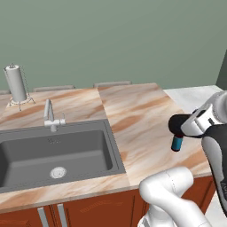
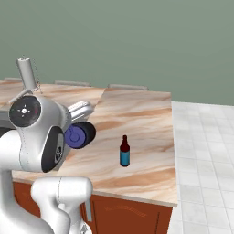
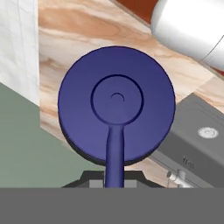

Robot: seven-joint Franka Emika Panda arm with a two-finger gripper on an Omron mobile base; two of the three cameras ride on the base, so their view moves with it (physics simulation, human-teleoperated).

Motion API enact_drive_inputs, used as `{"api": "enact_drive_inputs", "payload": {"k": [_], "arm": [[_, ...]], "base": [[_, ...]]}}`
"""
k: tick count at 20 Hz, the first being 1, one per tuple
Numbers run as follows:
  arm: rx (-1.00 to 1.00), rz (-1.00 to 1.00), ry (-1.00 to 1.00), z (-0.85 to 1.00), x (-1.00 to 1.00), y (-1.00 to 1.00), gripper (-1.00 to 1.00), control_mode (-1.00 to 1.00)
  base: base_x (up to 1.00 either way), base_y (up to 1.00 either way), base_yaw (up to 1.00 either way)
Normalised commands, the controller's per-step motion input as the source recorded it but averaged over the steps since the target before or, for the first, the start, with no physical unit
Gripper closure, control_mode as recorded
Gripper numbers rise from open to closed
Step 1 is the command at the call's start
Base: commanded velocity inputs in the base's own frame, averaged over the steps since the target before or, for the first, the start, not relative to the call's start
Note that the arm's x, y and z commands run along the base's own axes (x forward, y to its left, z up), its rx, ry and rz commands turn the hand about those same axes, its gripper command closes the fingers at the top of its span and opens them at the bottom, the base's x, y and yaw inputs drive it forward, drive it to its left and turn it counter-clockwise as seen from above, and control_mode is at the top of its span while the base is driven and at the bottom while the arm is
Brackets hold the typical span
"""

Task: Pick the water bottle, water bottle, beer from the counter and place them in the open cabinet.

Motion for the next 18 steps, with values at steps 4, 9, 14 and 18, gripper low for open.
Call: {"api": "enact_drive_inputs", "payload": {"k": [4,9,14,18], "arm": [[-0.03,0.05,-0.03,0.00,-0.49,0.00,1.00,-1.00],[-0.02,0.01,-0.01,0.00,-0.37,0.00,1.00,-1.00],[0.00,0.00,0.00,0.00,-0.07,0.00,1.00,-1.00],[0.00,0.00,0.00,0.00,0.00,0.00,1.00,1.00]], "base": [[0.00,0.00,0.00],[0.00,0.00,0.00],[0.00,0.00,0.00],[0.00,0.00,0.00]]}}
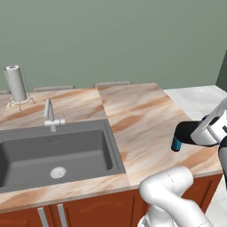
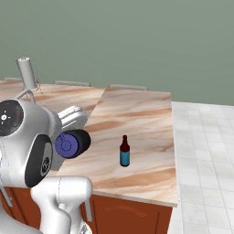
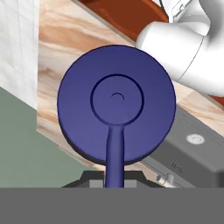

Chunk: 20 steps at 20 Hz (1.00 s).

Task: Pick the water bottle, water bottle, beer from the counter and place them in the open cabinet.

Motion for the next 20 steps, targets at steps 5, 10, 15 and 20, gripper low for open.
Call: {"api": "enact_drive_inputs", "payload": {"k": [5,10,15,20], "arm": [[0.00,0.00,0.00,0.00,0.00,0.00,1.00,1.00],[0.00,0.00,0.00,0.00,0.00,0.00,1.00,1.00],[0.00,0.00,0.00,0.00,0.00,0.00,1.00,1.00],[0.00,0.00,0.00,0.00,0.00,0.00,1.00,1.00]], "base": [[-0.54,-0.04,0.03],[-0.76,-0.03,0.23],[-0.51,0.00,0.46],[-0.16,0.00,0.64]]}}
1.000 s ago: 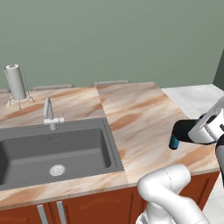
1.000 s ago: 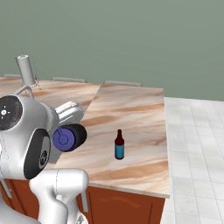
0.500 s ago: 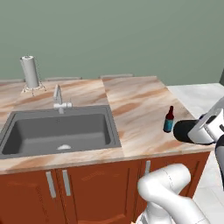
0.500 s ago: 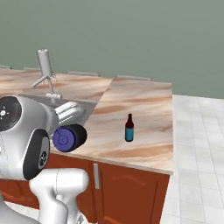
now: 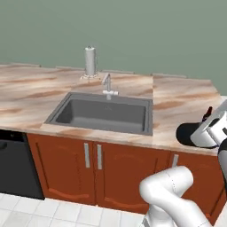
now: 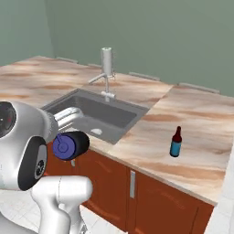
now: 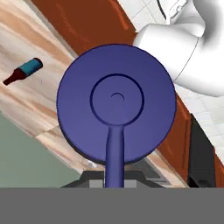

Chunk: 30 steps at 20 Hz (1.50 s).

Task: Pick the water bottle, water bottle, beer from the counter and place them in the open cabinet.

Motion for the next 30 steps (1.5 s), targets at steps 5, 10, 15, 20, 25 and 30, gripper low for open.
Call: {"api": "enact_drive_inputs", "payload": {"k": [5,10,15,20,25,30], "arm": [[0.00,0.00,0.00,0.00,0.00,0.00,1.00,1.00],[0.00,0.00,0.00,0.00,0.00,0.00,1.00,1.00],[0.00,0.00,0.00,0.00,0.00,0.00,1.00,1.00],[0.00,0.00,0.00,0.00,0.00,0.00,1.00,1.00],[0.00,0.00,0.00,0.00,0.00,0.00,1.00,1.00],[0.00,0.00,0.00,0.00,0.00,0.00,1.00,1.00]], "base": [[0.00,0.00,0.77],[0.00,-0.01,0.81],[0.00,-0.06,0.84],[0.00,-0.08,0.86],[0.00,-0.07,0.85],[0.00,-0.02,0.81]]}}
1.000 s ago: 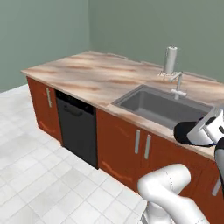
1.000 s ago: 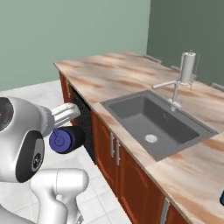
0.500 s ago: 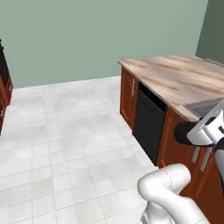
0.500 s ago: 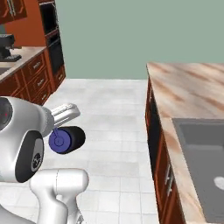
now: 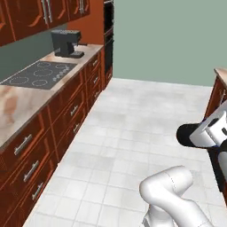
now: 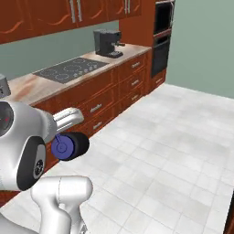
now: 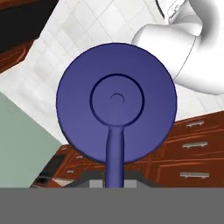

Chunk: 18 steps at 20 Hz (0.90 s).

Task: Pick the water bottle, water bottle, beer from the counter and place them in the open cabinet.

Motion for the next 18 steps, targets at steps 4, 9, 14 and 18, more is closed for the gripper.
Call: {"api": "enact_drive_inputs", "payload": {"k": [4,9,14,18], "arm": [[0.00,0.00,0.00,0.00,0.00,0.00,1.00,1.00],[0.00,0.00,0.00,0.00,0.00,0.00,1.00,1.00],[0.00,0.00,0.00,0.00,0.00,0.00,1.00,1.00],[0.00,0.00,0.00,0.00,0.00,0.00,1.00,1.00]], "base": [[0.08,-0.03,0.76],[0.10,-0.02,0.73],[0.01,-0.11,0.70],[0.00,-0.29,0.60]]}}
